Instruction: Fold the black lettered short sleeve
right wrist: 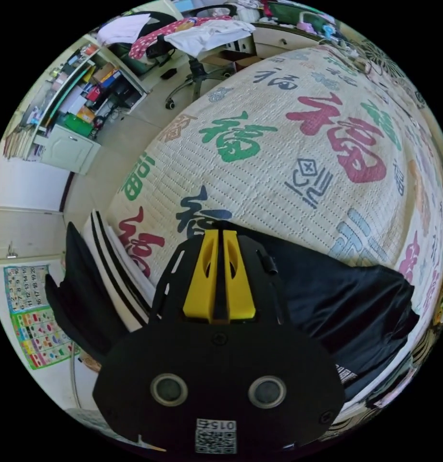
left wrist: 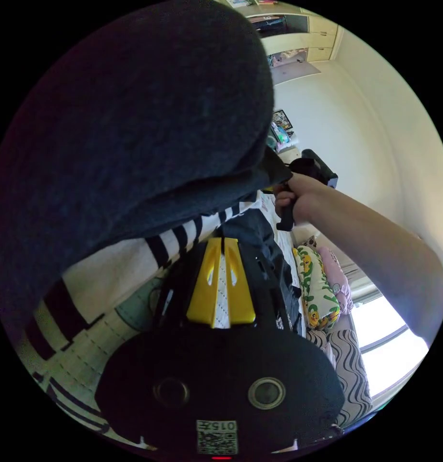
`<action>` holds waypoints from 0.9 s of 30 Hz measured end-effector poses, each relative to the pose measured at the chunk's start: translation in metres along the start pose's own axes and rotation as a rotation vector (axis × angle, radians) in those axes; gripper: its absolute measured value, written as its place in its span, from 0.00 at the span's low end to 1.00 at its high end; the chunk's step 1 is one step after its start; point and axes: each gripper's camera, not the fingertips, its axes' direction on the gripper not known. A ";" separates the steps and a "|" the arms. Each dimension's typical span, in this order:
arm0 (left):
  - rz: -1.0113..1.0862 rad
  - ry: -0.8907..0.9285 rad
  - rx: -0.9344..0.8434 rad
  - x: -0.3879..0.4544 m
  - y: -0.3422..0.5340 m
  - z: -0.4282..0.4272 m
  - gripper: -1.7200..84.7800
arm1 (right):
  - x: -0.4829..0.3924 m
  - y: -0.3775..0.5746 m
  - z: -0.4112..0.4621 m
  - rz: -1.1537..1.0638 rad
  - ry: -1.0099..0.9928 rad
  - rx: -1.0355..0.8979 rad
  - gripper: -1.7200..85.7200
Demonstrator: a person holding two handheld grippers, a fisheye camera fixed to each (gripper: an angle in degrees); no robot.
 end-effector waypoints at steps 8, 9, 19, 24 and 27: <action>0.212 0.086 0.040 0.055 0.016 -0.041 0.01 | 0.115 0.076 -0.101 0.041 -0.350 0.244 0.02; 0.265 0.085 0.043 0.064 0.019 -0.045 0.01 | 0.127 0.087 -0.110 0.042 -0.380 0.263 0.02; 0.941 0.147 -0.246 0.192 0.139 -0.009 0.03 | 0.342 0.313 -0.107 0.379 -0.496 0.399 0.04; 0.832 0.174 -0.456 0.186 0.155 0.026 0.10 | 0.387 0.352 -0.077 0.427 -0.378 0.252 0.12; 0.669 0.132 -0.406 0.172 0.131 0.030 0.11 | 0.396 0.331 -0.092 0.352 -0.335 0.269 0.14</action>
